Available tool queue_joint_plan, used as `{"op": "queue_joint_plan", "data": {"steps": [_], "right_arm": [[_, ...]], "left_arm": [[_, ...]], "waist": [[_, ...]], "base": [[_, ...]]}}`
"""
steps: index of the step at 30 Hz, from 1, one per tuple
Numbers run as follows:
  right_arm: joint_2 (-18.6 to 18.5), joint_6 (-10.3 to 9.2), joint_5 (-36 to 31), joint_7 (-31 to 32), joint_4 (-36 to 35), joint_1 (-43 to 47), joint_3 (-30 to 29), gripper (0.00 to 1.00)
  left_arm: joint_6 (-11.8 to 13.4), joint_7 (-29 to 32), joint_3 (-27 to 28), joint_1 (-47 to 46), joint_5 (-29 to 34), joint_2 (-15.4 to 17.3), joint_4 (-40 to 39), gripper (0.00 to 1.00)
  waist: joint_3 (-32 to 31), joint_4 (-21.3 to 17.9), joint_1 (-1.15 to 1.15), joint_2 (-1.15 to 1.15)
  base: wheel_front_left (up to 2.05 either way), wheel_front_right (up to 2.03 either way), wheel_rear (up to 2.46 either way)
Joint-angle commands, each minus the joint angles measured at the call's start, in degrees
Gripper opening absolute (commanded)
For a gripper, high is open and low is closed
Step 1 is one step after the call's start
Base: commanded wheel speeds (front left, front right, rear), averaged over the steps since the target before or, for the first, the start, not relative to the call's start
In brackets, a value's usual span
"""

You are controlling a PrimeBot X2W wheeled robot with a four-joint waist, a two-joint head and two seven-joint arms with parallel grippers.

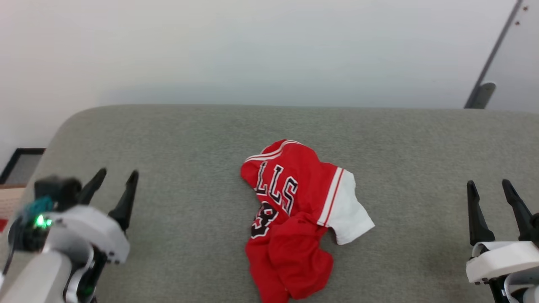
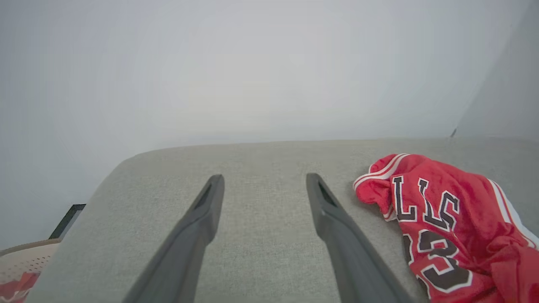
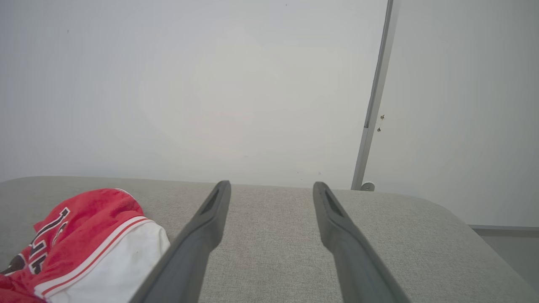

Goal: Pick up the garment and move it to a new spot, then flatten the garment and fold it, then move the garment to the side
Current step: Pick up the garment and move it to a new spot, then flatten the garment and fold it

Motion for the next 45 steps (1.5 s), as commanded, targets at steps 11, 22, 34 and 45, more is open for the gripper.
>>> {"op": "queue_joint_plan", "data": {"steps": [11, 22, 34, 45], "right_arm": [[0.4, -0.08, -0.8, -1.1, -0.1, 2.5, -1.5, 1.0], [1.2, -0.08, -1.1, -1.6, 0.3, 3.1, -1.3, 1.0], [1.4, -0.08, -0.4, -0.9, 0.6, 3.0, -0.6, 1.0], [0.2, -0.08, 2.4, 10.3, 4.2, -1.1, 3.1, 1.0]], "left_arm": [[2.5, -7.9, 2.6, 7.6, -1.4, -1.3, -0.2, 1.0], [3.3, -10.5, 3.9, 9.4, -1.9, -2.1, -0.1, 1.0], [3.8, -10.8, 4.0, 9.8, -2.0, -1.5, -0.6, 1.0], [3.8, -11.6, 3.7, 8.6, -2.3, -4.2, -1.9, 1.0]], "waist": [[-1.1, 4.8, 0.0, 0.0], [-1.2, 5.8, 0.0, 0.0], [-0.8, 5.8, 0.0, 0.0], [2.7, 10.1, 0.0, 0.0]], "base": [[0.0, 0.0, 0.0], [0.0, 0.0, 0.0], [0.0, 0.0, 0.0], [0.0, 0.0, 0.0]]}}
